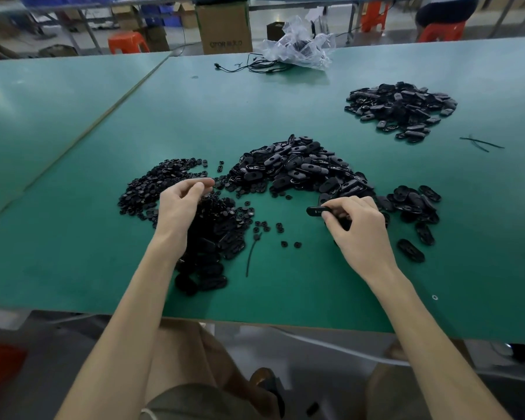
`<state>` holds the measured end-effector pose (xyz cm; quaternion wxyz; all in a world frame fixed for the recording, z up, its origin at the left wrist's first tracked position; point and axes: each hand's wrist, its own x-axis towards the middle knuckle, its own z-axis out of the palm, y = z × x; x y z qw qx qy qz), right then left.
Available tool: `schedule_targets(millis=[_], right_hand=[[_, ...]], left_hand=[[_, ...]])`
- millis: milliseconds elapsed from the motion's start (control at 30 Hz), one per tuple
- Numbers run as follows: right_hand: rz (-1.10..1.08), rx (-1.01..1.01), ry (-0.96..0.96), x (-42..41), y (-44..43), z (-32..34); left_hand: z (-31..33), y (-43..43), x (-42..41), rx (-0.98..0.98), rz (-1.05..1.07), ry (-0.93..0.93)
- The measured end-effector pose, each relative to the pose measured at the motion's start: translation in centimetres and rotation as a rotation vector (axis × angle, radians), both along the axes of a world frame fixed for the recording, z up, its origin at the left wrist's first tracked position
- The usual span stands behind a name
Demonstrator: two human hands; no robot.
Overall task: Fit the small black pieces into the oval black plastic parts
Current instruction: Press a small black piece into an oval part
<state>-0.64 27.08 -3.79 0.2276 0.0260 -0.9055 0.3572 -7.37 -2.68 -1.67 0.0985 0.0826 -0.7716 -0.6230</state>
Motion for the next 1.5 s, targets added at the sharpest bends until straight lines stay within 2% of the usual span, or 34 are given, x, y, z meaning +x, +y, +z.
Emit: schedule_targets(millis=[133,233,333,700,867,1000,1167,1300,1367,1433,1500], right_hand=[[0.001,-0.005,-0.008,-0.1,0.0,0.0],[-0.005,-0.009,-0.008,-0.1,0.1,0.0],[-0.001,-0.010,-0.010,-0.1,0.1,0.0],[0.008,-0.013,-0.027,-0.1,0.1,-0.1],[0.009,-0.017,-0.021,-0.1,0.1,-0.1],[0.014,-0.027,-0.017,-0.1,0.0,-0.1],[0.023,-0.030,-0.017,0.0,0.0,0.0],[0.036,-0.026,-0.018,0.0,0.0,0.1],[0.043,-0.019,-0.014,0.1,0.0,0.2],[0.048,-0.024,-0.010,0.2,-0.1,0.2],[0.052,-0.039,-0.014,0.2,-0.1,0.2]], left_hand=[[0.8,-2.1,-0.5,-0.109,0.067,0.105],[0.4,-3.4,-0.9,-0.165,0.082,0.070],[-0.3,-3.6,-0.8,-0.130,-0.004,0.025],[0.6,1.4,-1.9,-0.272,-0.377,-0.036],[1.2,3.2,-1.9,-0.217,-0.550,-0.066],[1.1,4.5,-1.8,-0.187,-0.596,-0.018],[1.4,5.3,-1.7,0.057,-0.504,0.036],[1.9,5.5,-1.6,0.061,-0.370,0.040],[2.1,5.6,-1.4,-0.086,-0.290,0.099],[2.4,5.6,-1.1,-0.397,-0.287,0.160],[2.6,5.6,-0.6,-0.682,-0.373,0.168]])
